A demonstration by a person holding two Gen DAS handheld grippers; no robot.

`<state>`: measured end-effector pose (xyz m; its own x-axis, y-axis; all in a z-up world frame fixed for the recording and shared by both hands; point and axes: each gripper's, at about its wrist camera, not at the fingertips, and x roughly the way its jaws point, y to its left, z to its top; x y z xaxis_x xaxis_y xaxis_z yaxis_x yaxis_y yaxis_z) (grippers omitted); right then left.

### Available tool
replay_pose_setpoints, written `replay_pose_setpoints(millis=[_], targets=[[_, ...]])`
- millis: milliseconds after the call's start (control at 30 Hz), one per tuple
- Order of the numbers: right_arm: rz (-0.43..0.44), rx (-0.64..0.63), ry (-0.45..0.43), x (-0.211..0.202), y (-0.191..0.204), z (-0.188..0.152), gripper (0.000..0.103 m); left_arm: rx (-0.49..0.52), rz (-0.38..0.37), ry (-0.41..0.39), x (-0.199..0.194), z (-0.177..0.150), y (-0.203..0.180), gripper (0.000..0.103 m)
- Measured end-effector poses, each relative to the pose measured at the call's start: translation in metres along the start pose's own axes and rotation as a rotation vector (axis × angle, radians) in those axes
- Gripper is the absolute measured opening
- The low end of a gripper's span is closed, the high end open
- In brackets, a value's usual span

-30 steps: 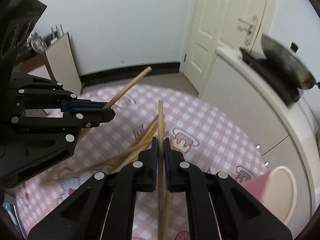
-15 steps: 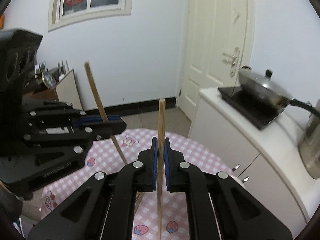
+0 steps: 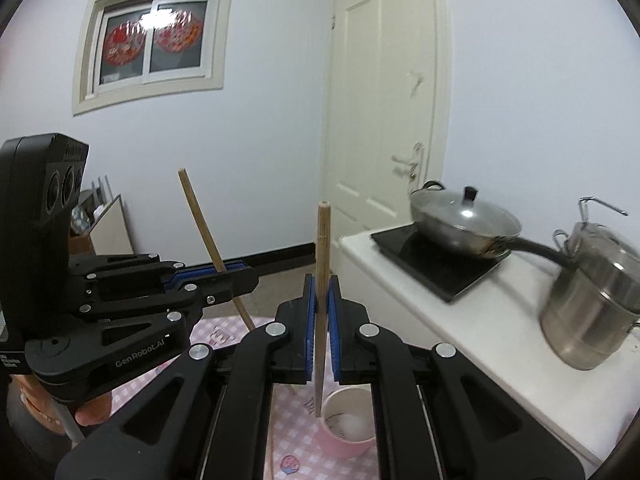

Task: Organize utensils
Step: 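Lift the chopstick upright with the right tool and carry it over the pink cup, then lower the chopstick into the pink cup and open the right tool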

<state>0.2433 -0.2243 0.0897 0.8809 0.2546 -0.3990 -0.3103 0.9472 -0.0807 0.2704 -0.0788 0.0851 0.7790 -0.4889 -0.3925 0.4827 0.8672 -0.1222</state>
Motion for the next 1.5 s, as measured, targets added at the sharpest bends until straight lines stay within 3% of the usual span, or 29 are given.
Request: replay_pose_setpoints(millis=[233, 633, 1167, 1233, 1300, 1367, 1400, 1467, 1500], targets=[[-0.048, 0.028, 0.011, 0.007, -0.023, -0.010, 0.005, -0.003, -0.044, 0.006, 0.022, 0.000, -0.022, 0.006], [-0.055, 0.093, 0.143, 0.040, -0.051, -0.062, 0.005, 0.027, -0.030, 0.167, 0.082, -0.049, -0.034, 0.006], [-0.065, 0.133, 0.195, 0.043, -0.059, -0.077, 0.006, 0.060, -0.034, 0.296, 0.107, -0.072, -0.034, 0.007], [-0.068, 0.136, 0.193, 0.042, -0.059, -0.076, 0.012, 0.068, -0.034, 0.299, 0.104, -0.071, -0.035, 0.007], [-0.075, 0.141, 0.182, 0.037, -0.059, -0.076, 0.031, 0.071, -0.035, 0.301, 0.100, -0.070, -0.034, 0.007], [-0.080, 0.141, 0.173, 0.033, -0.058, -0.075, 0.035, 0.076, -0.035, 0.301, 0.096, -0.069, -0.034, 0.007], [-0.081, 0.141, 0.171, 0.030, -0.057, -0.074, 0.036, 0.081, -0.032, 0.302, 0.094, -0.068, -0.034, 0.009], [-0.081, 0.142, 0.163, 0.026, -0.056, -0.073, 0.037, 0.090, -0.027, 0.301, 0.090, -0.068, -0.035, 0.038], [-0.084, 0.142, 0.159, 0.023, -0.056, -0.073, 0.039, 0.099, -0.010, 0.275, 0.084, -0.067, -0.037, 0.067]])
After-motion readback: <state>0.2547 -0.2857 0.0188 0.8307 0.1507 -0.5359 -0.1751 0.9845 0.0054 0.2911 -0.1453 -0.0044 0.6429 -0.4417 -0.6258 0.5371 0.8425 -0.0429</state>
